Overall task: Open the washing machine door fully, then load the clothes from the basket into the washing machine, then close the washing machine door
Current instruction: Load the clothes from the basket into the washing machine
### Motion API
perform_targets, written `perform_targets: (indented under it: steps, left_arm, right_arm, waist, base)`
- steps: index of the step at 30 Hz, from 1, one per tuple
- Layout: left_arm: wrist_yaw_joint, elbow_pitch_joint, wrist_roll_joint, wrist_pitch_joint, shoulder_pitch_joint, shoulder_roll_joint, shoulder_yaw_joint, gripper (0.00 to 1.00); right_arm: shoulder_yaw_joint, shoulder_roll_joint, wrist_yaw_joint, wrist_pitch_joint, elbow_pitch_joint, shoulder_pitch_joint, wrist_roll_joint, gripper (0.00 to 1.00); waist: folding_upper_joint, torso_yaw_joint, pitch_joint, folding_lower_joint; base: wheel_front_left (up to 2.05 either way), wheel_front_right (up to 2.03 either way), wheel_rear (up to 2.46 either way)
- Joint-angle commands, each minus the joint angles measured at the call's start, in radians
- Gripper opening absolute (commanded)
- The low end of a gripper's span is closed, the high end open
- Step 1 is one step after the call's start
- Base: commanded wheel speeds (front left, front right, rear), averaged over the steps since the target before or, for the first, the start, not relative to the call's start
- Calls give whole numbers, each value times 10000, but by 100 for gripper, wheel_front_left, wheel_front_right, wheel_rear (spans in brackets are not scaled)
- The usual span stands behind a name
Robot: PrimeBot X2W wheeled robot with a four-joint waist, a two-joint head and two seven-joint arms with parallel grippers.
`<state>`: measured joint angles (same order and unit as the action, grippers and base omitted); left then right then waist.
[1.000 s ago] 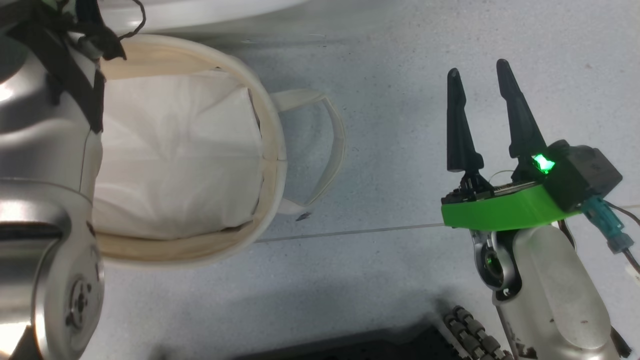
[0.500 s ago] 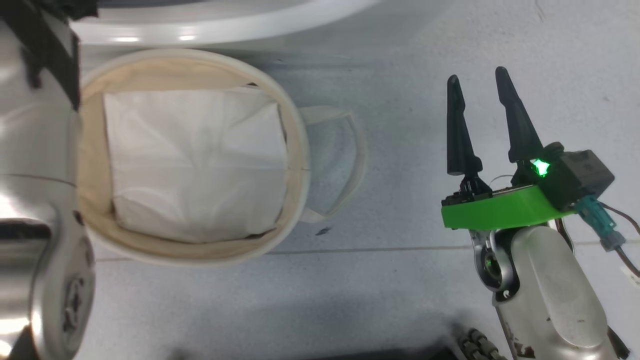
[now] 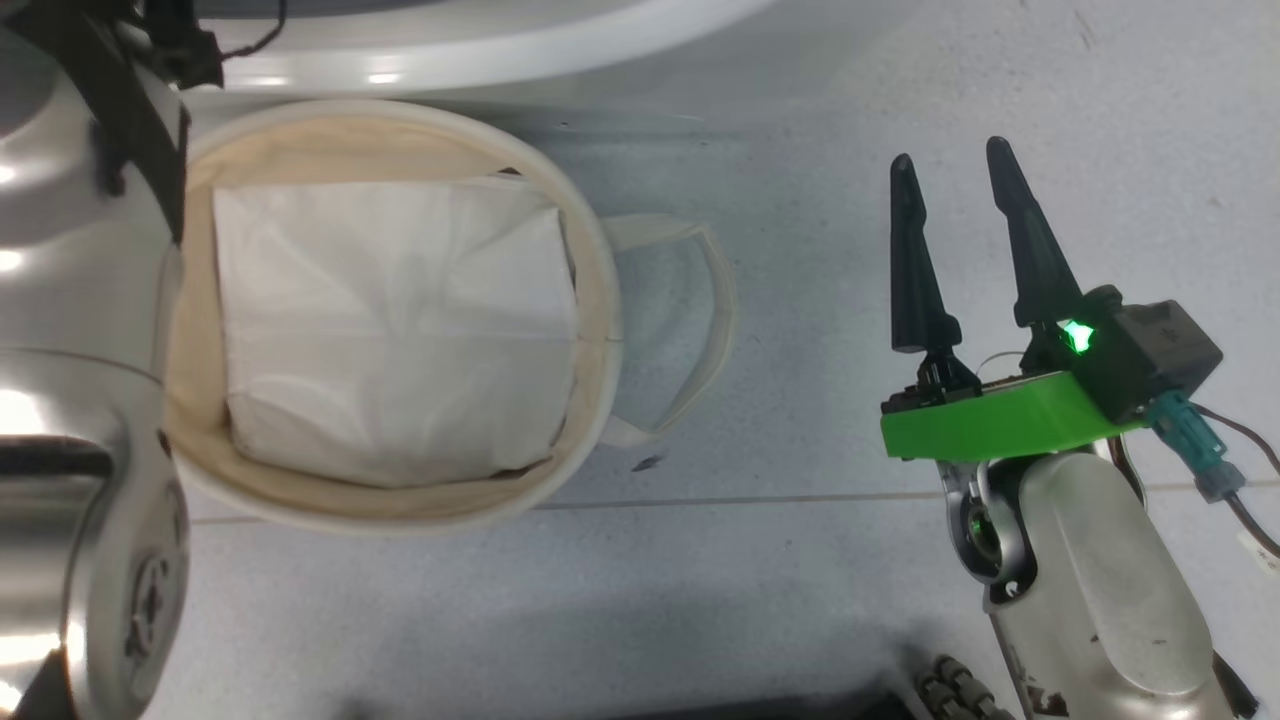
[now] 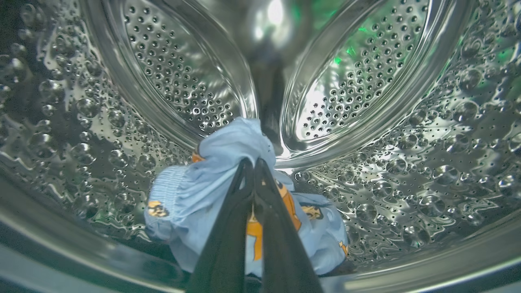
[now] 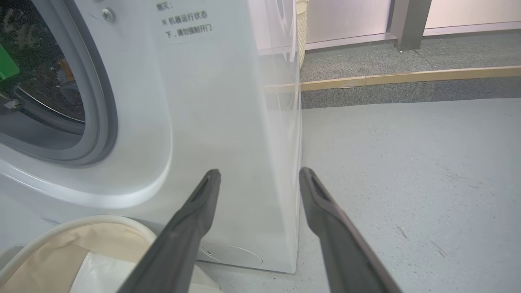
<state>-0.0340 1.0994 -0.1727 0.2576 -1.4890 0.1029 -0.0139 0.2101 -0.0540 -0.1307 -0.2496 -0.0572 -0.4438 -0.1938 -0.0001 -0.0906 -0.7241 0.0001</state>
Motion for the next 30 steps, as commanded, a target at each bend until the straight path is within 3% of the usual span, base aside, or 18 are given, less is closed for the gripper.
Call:
perform_targets:
  steps: [1,15,22,23,30]
  left_arm:
    - [72,-201,116,41,-388,503,4,0]
    - [406,922,818,41,-1737,811,-753,0]
    - [772,924,635,41,-2118,854,-593,0]
    - [832,827,580,41,-2095,846,-554,100]
    - [606,524,438,41,-1656,705,-541,100]
  right_arm:
    - [191,38,0,-122,300,281,-18,100]
    - [185,38,0,-122,553,169,-135,100]
    - [205,38,0,-122,599,147,-152,100]
    - [177,38,0,-122,591,130,-133,100]
    - [176,38,0,-122,516,57,-26,100]
  waist:
    - [1,-116,-109,-1]
    - [1,-658,-945,-1]
    - [1,-708,-1147,-1]
    - [1,-667,-1162,-1]
    - [1,-375,-896,-1]
  base:
    - [0,0,0]
    - [0,0,0]
    - [0,0,0]
    - [0,0,0]
    - [0,0,0]
